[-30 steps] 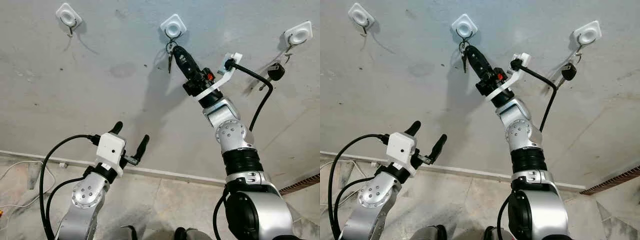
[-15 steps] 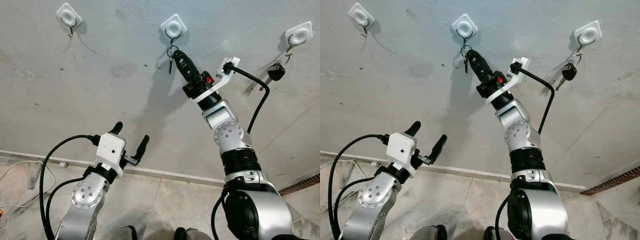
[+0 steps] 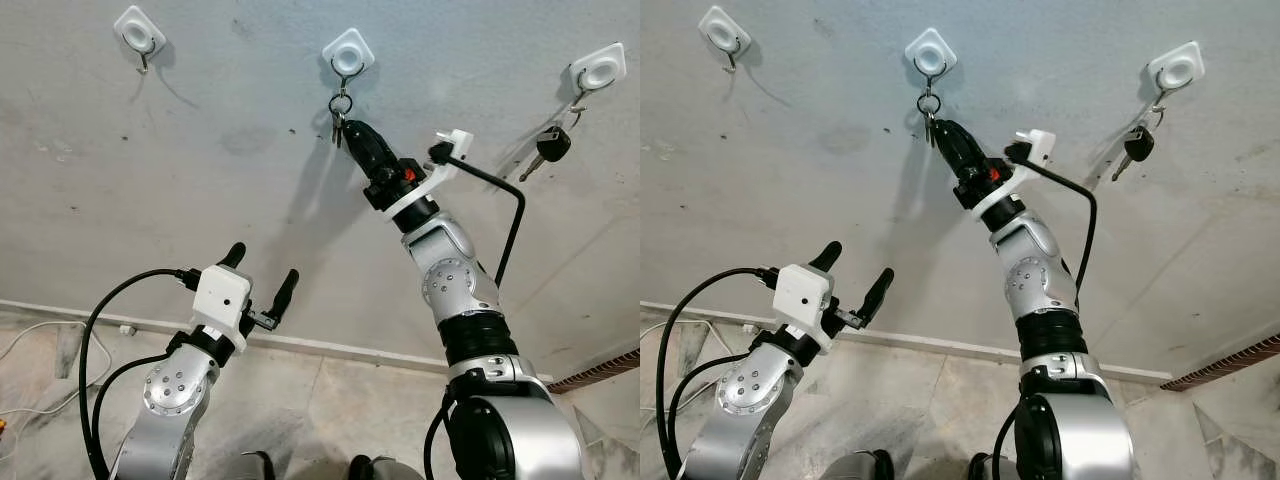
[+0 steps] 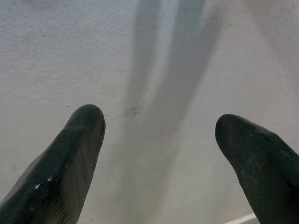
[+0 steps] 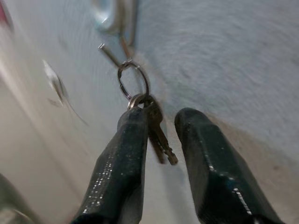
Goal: Hang keys on a hook
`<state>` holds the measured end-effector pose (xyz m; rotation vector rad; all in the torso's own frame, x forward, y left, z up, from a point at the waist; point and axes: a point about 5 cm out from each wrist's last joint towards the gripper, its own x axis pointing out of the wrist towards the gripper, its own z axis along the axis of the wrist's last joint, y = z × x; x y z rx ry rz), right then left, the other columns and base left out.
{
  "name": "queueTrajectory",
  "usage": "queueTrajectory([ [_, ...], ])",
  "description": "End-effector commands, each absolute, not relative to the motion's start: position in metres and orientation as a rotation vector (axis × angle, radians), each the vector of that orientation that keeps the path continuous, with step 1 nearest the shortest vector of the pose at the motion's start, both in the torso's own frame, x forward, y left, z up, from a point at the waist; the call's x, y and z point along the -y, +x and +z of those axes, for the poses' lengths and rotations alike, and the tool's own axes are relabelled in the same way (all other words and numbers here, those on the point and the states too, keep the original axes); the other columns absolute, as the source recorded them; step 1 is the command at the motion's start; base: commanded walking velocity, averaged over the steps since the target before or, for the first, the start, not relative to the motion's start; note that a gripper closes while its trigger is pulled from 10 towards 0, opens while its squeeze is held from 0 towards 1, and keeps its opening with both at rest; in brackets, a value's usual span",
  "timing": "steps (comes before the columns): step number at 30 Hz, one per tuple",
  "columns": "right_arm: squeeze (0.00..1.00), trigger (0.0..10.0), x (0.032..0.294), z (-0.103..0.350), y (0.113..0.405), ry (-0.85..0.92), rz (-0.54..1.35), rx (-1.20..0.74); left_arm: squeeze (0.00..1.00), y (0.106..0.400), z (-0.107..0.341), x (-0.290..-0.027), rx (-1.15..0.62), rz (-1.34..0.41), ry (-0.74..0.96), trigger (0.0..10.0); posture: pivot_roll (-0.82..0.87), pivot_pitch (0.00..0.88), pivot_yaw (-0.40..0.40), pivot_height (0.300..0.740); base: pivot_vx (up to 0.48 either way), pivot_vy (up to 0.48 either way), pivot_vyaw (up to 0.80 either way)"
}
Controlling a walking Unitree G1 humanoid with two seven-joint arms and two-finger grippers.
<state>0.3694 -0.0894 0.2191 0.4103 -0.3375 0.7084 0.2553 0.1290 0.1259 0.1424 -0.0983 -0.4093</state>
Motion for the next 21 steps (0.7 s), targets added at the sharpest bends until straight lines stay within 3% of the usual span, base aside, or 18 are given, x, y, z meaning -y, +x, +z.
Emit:
queueTrajectory([
  [1,1.00,10.0,0.102,0.222,0.370,0.339,0.627,0.368,0.00,0.254,0.123,-0.128,0.091,-0.413,0.149,10.0,0.10,0.163,0.007,0.740,0.000,0.000,0.00],
  [8,1.00,10.0,0.122,0.197,0.353,0.005,0.539,0.354,0.00,0.256,0.121,-0.126,0.090,-0.409,0.136,10.0,0.08,0.158,-0.004,0.740,0.000,0.000,0.00],
  [16,1.00,10.0,0.142,0.137,0.333,-0.070,0.515,0.173,0.00,0.257,0.108,-0.127,0.058,-0.398,0.141,10.0,0.05,0.146,-0.011,0.740,0.000,0.000,0.00],
  [21,1.00,10.0,0.150,0.065,0.308,-0.069,0.485,-0.085,0.00,0.254,0.060,-0.142,-0.148,-0.326,0.083,10.0,0.03,0.138,-0.014,0.740,0.000,0.000,0.00],
])
